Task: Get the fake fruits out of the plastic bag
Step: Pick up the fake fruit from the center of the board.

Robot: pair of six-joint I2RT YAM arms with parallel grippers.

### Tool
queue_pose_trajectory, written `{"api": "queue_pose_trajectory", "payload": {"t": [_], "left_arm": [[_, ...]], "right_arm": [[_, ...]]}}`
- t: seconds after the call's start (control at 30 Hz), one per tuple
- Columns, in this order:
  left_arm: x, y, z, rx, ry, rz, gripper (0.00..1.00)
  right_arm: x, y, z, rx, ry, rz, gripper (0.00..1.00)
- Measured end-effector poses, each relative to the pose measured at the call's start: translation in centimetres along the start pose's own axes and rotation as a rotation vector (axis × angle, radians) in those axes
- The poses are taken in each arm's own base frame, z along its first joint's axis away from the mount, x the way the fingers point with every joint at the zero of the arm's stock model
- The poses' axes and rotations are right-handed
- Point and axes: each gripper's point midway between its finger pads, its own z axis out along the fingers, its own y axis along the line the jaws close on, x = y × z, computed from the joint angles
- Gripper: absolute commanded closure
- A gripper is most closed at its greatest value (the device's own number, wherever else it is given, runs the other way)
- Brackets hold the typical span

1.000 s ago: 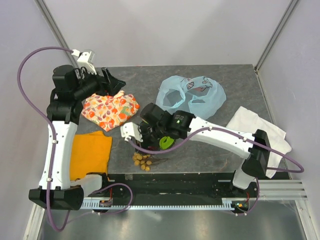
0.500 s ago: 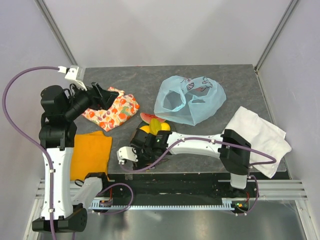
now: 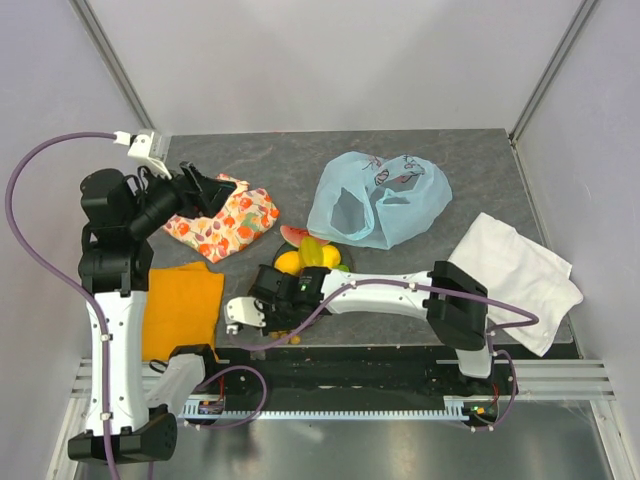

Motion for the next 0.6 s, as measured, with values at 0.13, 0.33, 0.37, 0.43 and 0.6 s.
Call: {"api": "queue_pose_trajectory", "payload": {"t": [0.13, 0.33, 0.37, 0.43, 0.6], "left_arm": [[0.2, 0.4, 0.8, 0.009, 0.015, -0.013, 0.18], [0.2, 1.3, 2.2, 0.010, 0.039, -0.031, 0.18], [0.1, 1.4, 2.4, 0.010, 0.040, -0.032, 0.18], [-0.2, 1.5, 2.8, 0.013, 0.039, -0.035, 0.18], [-0.9, 1.8, 3.4, 0.016, 0.033, -0.033, 0.18]], "right_arm": [[-3.0, -0.4, -3.6, -0.019, -0.057, 0.005, 1.00], [-7.3, -3.4, -13.0, 0.076, -0.247, 0.054, 1.00], [-7.5, -4.1, -14.5, 0.103, -0.273, 0.064, 1.00], [-7.0, -5.8, -17.1, 0.157, -0.305, 0.094, 1.00], [-4.0, -11.0, -19.3, 0.263, -0.302, 0.195, 1.00]]}}
